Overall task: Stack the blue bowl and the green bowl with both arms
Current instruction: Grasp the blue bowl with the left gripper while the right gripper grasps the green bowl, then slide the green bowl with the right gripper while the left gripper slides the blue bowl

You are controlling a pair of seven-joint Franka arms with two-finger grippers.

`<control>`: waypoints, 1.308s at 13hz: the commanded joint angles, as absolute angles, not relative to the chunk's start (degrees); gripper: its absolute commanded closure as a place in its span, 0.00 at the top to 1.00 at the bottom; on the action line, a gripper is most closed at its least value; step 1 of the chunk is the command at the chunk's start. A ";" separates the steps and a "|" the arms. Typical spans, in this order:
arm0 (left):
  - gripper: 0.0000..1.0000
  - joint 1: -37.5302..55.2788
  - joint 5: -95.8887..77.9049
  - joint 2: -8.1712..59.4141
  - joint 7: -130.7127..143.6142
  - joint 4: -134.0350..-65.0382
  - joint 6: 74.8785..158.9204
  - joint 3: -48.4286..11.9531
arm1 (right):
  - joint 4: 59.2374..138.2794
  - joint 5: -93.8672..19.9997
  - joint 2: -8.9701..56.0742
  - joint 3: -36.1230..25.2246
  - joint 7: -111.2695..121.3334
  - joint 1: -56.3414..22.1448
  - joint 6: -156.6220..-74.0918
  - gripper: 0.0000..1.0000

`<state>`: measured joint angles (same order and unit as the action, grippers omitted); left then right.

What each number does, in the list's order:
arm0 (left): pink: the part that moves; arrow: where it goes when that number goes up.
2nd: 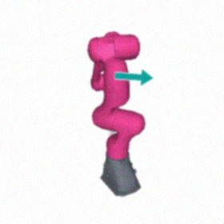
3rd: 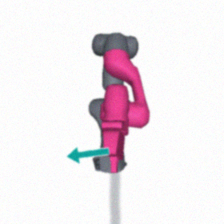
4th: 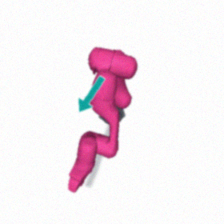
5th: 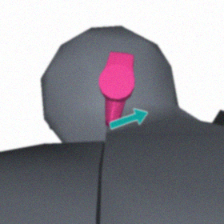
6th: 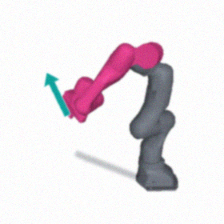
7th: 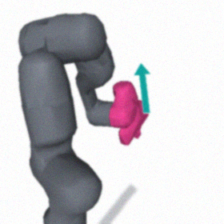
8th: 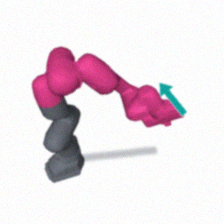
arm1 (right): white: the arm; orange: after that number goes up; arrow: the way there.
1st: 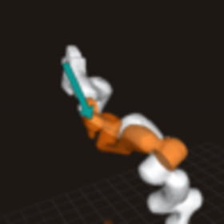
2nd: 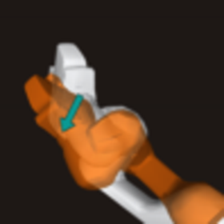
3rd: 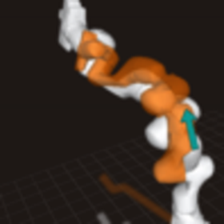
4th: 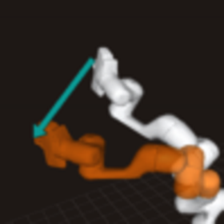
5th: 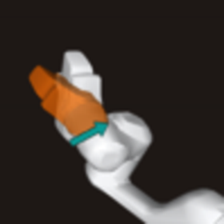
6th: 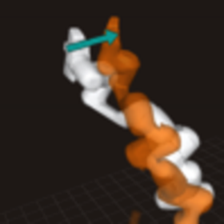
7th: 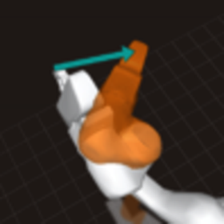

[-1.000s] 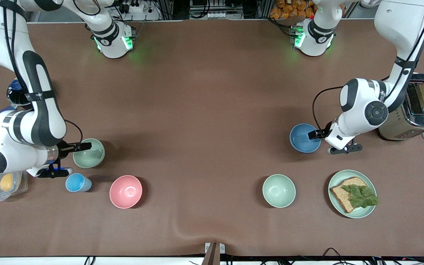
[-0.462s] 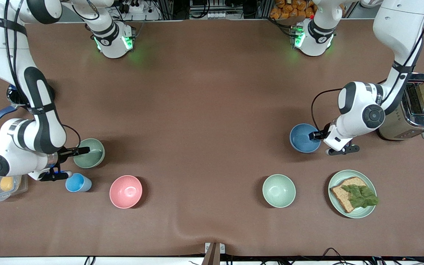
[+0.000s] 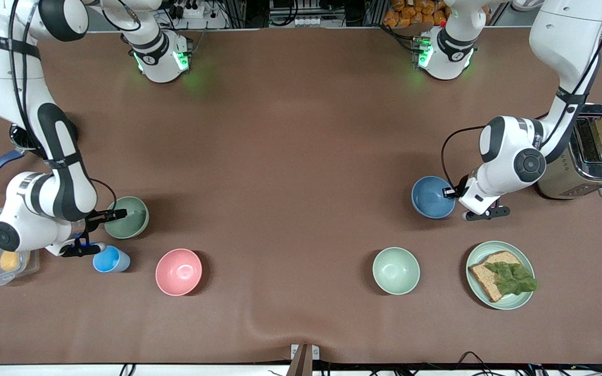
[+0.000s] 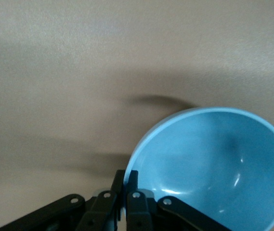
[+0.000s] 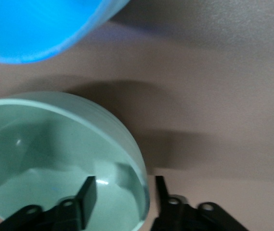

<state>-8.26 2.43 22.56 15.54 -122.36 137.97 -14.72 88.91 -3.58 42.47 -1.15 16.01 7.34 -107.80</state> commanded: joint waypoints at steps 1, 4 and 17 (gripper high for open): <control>0.00 -8.52 2.55 22.68 16.08 -121.99 138.87 -14.85 | 88.33 -4.66 42.72 -0.35 18.19 8.53 -107.58 0.00; 0.00 -8.61 2.55 20.40 16.08 -120.68 137.55 -15.03 | 88.16 -4.66 40.97 -0.09 18.02 7.30 -104.34 0.00; 0.00 -8.17 1.85 12.65 15.99 -104.08 115.86 -19.50 | 88.41 -23.63 37.61 -0.09 -20.09 -12.37 -106.49 0.00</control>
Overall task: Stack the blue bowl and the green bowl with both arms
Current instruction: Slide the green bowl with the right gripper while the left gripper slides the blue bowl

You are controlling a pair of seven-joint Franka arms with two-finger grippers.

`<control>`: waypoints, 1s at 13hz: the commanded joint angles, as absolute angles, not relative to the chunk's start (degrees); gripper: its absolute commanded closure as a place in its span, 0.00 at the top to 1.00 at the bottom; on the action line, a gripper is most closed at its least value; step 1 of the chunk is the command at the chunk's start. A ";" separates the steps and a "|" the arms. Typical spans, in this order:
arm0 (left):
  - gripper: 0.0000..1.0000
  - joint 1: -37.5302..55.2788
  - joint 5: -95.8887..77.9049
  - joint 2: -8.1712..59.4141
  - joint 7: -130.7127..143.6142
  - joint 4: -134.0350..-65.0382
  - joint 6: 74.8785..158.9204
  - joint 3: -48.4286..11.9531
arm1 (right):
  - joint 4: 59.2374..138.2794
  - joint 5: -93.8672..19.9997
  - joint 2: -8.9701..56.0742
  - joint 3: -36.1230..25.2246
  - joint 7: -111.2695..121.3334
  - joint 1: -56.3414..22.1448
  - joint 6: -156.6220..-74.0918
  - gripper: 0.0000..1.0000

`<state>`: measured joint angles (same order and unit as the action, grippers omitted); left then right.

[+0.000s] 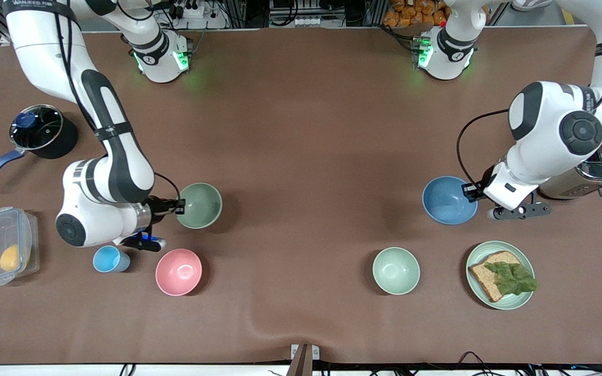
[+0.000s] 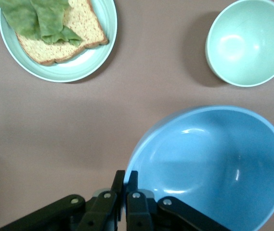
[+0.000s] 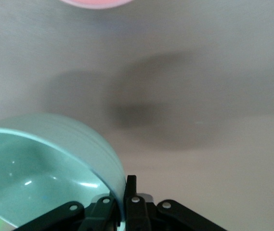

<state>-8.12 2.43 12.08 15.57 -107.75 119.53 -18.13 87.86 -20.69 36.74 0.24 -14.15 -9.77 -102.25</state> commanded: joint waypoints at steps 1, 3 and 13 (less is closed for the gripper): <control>0.00 -8.00 1.76 12.83 16.08 -102.67 114.45 -19.69 | 88.85 -24.69 38.05 -0.09 -23.08 -14.31 -108.79 0.00; 0.00 -7.04 1.50 12.92 16.61 -101.60 113.82 -19.86 | 89.73 -29.68 38.67 -0.17 -27.23 -17.74 -111.96 0.00; 0.00 -3.08 0.97 13.80 26.27 -100.72 113.82 -20.30 | 93.86 -33.84 39.90 -0.26 -42.63 -31.11 -128.05 0.08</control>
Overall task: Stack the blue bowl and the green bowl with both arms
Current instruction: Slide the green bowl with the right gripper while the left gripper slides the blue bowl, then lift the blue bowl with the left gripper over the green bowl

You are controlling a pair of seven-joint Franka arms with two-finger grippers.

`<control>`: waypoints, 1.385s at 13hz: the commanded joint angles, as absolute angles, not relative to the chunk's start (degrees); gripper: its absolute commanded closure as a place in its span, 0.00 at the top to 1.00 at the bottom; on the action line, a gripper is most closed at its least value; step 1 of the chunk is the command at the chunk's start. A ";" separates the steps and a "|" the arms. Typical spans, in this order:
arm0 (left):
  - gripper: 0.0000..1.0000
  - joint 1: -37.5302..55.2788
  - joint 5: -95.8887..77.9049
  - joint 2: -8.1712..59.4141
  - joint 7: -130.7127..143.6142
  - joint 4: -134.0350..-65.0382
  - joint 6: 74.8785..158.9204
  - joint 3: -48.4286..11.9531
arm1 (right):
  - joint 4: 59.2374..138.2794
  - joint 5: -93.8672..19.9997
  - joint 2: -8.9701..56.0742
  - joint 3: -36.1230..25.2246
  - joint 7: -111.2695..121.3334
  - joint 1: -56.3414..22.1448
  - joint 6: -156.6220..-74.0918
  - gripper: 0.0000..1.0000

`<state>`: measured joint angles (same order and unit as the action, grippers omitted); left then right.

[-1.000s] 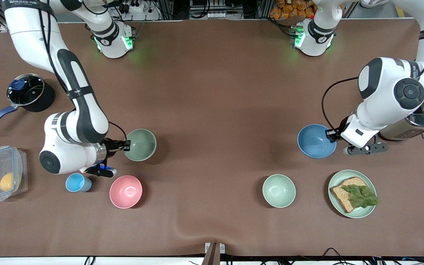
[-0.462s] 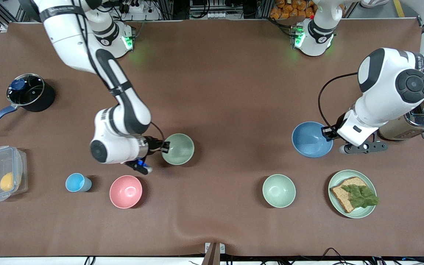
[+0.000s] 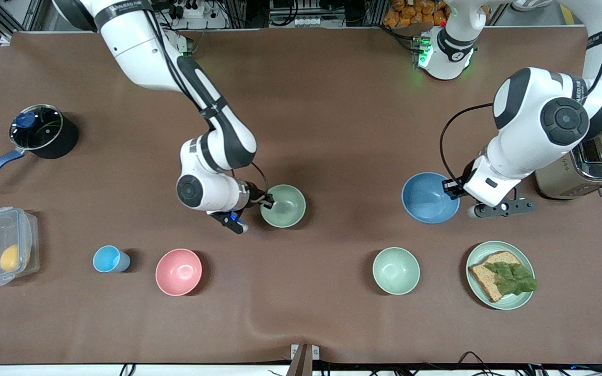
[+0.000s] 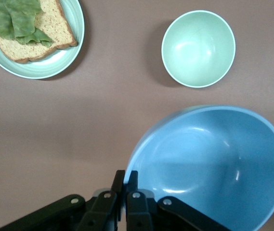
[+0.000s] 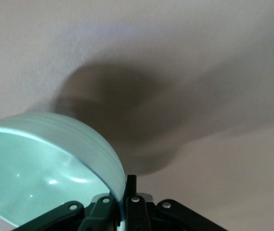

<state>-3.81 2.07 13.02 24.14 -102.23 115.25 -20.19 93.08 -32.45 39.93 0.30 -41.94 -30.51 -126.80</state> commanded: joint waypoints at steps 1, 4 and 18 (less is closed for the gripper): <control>0.00 -2.82 0.97 13.89 26.89 -100.81 113.82 -20.30 | 93.95 -33.84 39.90 -0.26 -42.63 -31.37 -128.58 0.08; 0.00 -1.41 0.97 14.59 30.05 -100.81 113.82 -20.30 | 94.31 -33.84 39.90 -0.26 -43.24 -31.81 -128.94 0.25; 0.00 6.75 1.14 20.28 45.05 -95.03 113.99 -20.65 | 91.67 -33.67 38.94 -0.53 -67.33 -24.26 -127.27 1.00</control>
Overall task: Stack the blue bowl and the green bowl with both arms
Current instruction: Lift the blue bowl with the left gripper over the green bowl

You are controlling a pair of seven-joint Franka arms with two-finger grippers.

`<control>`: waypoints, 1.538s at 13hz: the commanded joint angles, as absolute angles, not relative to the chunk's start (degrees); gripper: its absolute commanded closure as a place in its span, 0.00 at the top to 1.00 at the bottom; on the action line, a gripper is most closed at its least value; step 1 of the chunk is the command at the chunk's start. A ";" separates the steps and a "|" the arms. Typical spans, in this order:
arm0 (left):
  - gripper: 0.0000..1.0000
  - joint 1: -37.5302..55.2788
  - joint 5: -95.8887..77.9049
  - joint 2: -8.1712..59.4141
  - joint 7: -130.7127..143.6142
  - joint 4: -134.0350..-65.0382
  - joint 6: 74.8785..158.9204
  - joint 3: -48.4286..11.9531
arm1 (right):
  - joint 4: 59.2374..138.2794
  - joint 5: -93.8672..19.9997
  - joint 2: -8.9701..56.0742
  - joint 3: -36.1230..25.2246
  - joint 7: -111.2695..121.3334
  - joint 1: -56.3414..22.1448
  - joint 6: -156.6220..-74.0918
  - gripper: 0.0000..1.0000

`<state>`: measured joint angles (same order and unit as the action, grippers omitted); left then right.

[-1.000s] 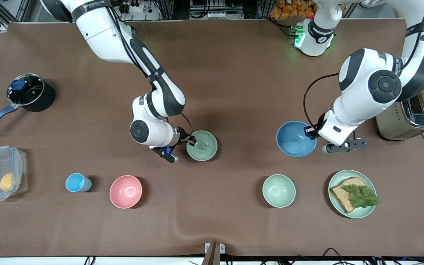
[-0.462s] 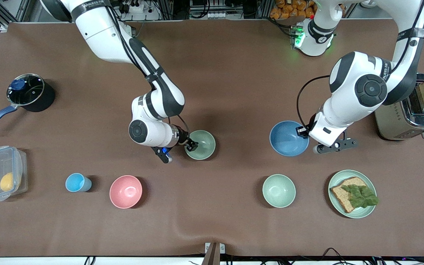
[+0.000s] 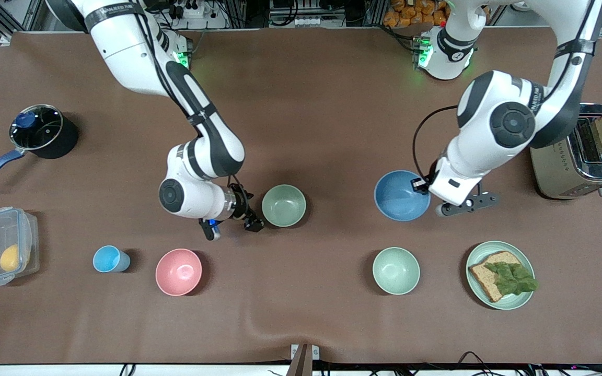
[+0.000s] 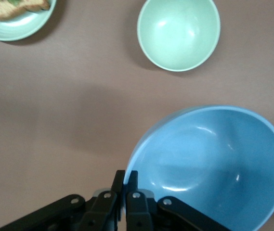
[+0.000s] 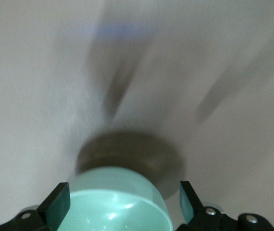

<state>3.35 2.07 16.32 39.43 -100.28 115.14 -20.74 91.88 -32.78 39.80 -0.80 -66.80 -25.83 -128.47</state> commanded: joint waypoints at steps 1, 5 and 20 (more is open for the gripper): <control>0.00 8.59 1.49 22.39 48.39 -93.18 114.08 -20.65 | 91.84 -33.05 38.94 -0.61 -67.24 -23.74 -127.18 1.00; 0.00 13.00 1.76 28.03 55.71 -88.43 115.57 -20.48 | 92.20 -29.88 39.11 -0.79 -67.76 -23.55 -127.35 1.00; 0.00 23.37 2.02 39.90 72.15 -83.41 135.34 -18.81 | 97.38 -29.79 39.29 -1.23 -77.52 -29.79 -140.54 1.00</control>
